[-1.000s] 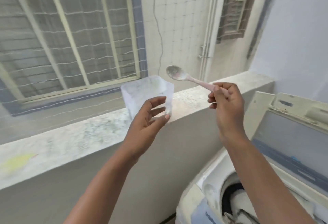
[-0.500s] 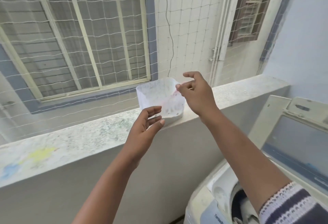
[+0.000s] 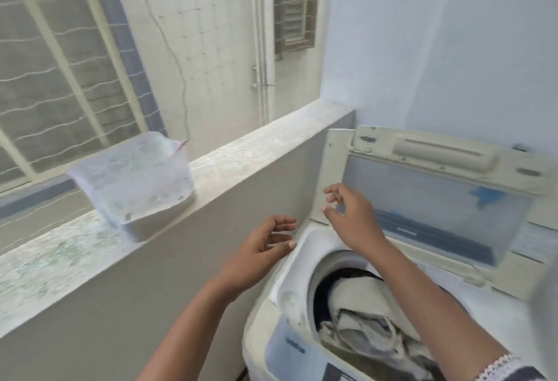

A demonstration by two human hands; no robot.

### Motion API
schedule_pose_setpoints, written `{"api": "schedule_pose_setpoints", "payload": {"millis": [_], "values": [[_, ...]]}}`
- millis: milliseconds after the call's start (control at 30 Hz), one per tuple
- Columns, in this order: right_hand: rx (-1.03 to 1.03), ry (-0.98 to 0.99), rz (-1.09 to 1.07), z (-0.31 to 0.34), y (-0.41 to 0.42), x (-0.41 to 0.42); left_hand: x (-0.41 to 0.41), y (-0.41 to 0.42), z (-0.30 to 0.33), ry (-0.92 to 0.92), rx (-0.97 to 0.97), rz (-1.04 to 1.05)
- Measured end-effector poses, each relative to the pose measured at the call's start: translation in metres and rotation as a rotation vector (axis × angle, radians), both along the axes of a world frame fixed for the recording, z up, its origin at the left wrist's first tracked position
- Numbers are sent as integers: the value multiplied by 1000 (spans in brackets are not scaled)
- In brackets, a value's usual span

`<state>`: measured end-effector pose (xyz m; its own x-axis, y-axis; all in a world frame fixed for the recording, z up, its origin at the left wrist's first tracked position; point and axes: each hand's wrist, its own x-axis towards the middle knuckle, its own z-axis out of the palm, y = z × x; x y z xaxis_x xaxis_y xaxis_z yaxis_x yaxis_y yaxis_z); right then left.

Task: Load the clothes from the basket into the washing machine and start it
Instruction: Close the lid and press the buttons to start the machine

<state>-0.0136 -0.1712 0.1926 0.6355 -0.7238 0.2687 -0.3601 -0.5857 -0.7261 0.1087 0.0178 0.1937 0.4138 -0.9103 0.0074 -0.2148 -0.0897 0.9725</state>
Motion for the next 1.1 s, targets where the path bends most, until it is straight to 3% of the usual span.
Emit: {"api": "schedule_pose_setpoints", "payload": {"millis": [200,500,667,933,1100], "values": [[-117,177,-175,-39,-45,-76,-33,-67,-35,-97,72,-167],[-166,494,-303,-107,-96,-171,-71,-181,-94,-570,272,-407],[-269,619,-323,-143,-111,-190,-83,-227,-130,-788,317,-372],[-400,931,-351,-190,-129,-193,-82,-257,-182,-1324,477,-403],[-472,1003,-343,-206,-137,-190,-85,-266,-195,-1582,485,-325]]}}
